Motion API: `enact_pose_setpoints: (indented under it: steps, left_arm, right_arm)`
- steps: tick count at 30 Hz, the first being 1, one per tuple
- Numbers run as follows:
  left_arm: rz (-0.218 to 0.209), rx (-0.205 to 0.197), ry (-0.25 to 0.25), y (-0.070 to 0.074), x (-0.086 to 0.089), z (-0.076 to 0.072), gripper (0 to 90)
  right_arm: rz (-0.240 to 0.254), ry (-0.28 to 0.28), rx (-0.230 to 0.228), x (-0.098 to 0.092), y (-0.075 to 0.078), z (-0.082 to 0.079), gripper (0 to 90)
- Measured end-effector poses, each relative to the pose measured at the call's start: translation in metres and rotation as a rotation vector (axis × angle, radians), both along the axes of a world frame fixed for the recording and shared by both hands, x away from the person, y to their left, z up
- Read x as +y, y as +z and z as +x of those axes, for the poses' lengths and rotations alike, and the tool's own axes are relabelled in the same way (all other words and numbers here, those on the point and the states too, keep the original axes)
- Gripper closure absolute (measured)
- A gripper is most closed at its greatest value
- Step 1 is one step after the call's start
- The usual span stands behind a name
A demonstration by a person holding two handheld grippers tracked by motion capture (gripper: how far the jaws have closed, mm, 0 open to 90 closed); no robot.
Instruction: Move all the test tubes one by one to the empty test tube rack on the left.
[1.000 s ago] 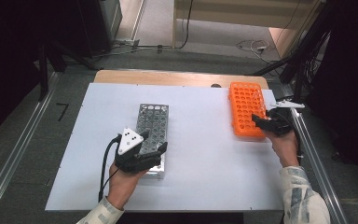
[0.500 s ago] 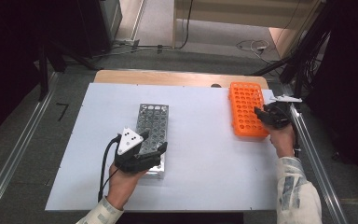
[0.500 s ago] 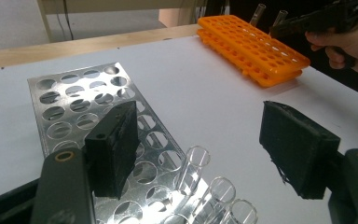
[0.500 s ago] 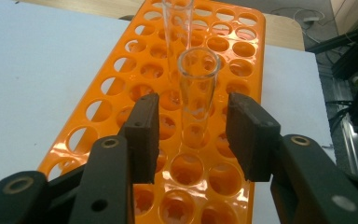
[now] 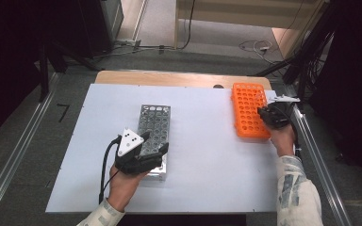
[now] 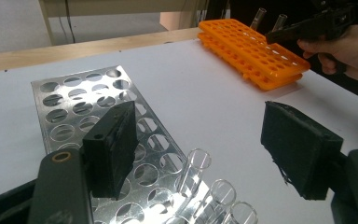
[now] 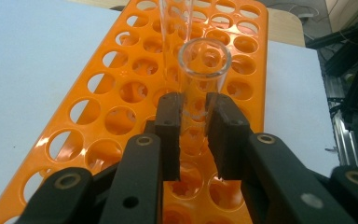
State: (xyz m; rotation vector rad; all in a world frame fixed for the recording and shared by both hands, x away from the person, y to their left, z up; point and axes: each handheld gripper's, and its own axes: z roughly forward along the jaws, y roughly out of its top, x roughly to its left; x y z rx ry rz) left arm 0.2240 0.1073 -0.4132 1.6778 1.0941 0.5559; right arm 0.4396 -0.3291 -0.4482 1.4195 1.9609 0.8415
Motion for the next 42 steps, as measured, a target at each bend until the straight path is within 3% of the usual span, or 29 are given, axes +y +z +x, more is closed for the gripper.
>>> enact_pose_setpoints:
  steps: [7,15,21,29,33,42]
  left_arm:
    - [-0.001,-0.001,0.0,0.0,0.0,0.0,26.4]
    - [0.001,-0.003,0.005,0.002,0.001,0.0,21.8]
    - [0.002,0.0,0.007,0.002,0.001,0.001,20.0]
    - [-0.001,0.001,0.0,0.003,0.001,0.001,20.5]
    - [0.0,0.0,0.004,0.004,0.002,0.001,20.6]
    - [-0.001,-0.002,0.002,0.005,0.003,0.0,20.7]
  right_arm:
    - [0.0,0.004,-0.017,0.0,0.007,-0.003,72.9]
    - [0.007,0.008,-0.062,0.002,0.029,-0.013,73.0]
    - [0.035,0.041,-0.065,0.004,0.041,-0.024,73.0]
    - [0.054,0.171,-0.031,0.03,0.046,-0.048,73.0]
    - [0.083,0.247,-0.029,0.052,0.049,-0.063,73.0]
    - [0.094,0.446,-0.013,0.104,0.055,-0.095,73.0]
